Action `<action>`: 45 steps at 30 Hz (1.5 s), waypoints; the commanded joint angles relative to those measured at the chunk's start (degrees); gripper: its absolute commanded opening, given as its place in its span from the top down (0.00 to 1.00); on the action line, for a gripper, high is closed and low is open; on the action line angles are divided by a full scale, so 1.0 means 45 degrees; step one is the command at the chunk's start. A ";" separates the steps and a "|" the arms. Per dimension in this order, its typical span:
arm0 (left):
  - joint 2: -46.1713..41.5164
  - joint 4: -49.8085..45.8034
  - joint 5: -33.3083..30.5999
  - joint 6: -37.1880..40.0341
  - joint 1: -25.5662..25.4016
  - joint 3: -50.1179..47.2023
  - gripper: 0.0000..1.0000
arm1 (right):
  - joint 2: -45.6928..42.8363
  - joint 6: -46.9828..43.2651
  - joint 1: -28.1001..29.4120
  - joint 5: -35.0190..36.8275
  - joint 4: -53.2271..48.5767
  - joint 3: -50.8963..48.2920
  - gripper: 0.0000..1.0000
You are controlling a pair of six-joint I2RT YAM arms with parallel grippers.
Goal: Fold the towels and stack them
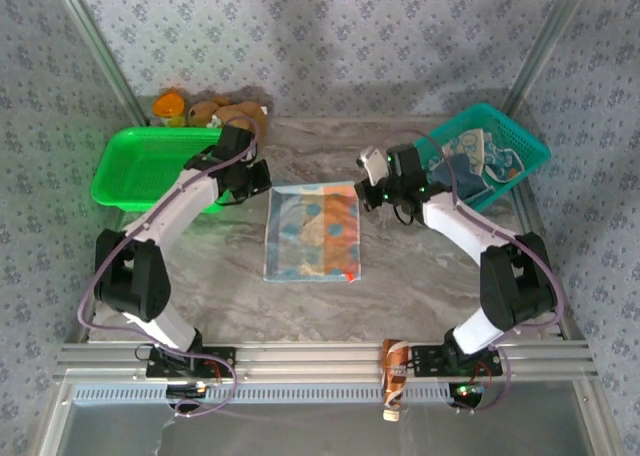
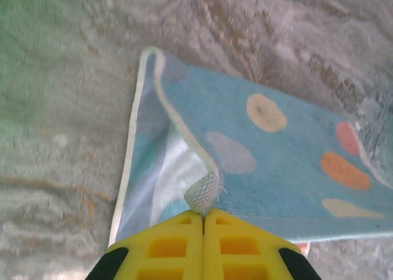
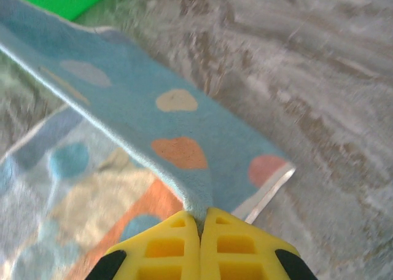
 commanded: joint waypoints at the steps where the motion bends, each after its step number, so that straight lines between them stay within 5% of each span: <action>1: -0.1347 0.0202 -0.0436 -0.0772 -0.0266 -0.0864 1.00 | -0.1100 -0.1097 0.0550 0.1258 0.0492 -0.0962 1.00; 15: -0.4250 0.0355 -0.1370 -0.2739 -0.2013 -0.4772 1.00 | -0.3536 -0.1884 0.2255 0.3530 -0.0567 -0.3342 1.00; 45: -0.4402 0.1140 -0.1508 -0.3460 -0.2609 -0.7006 1.00 | -0.4064 0.0300 0.4772 0.5189 -0.0952 -0.4989 1.00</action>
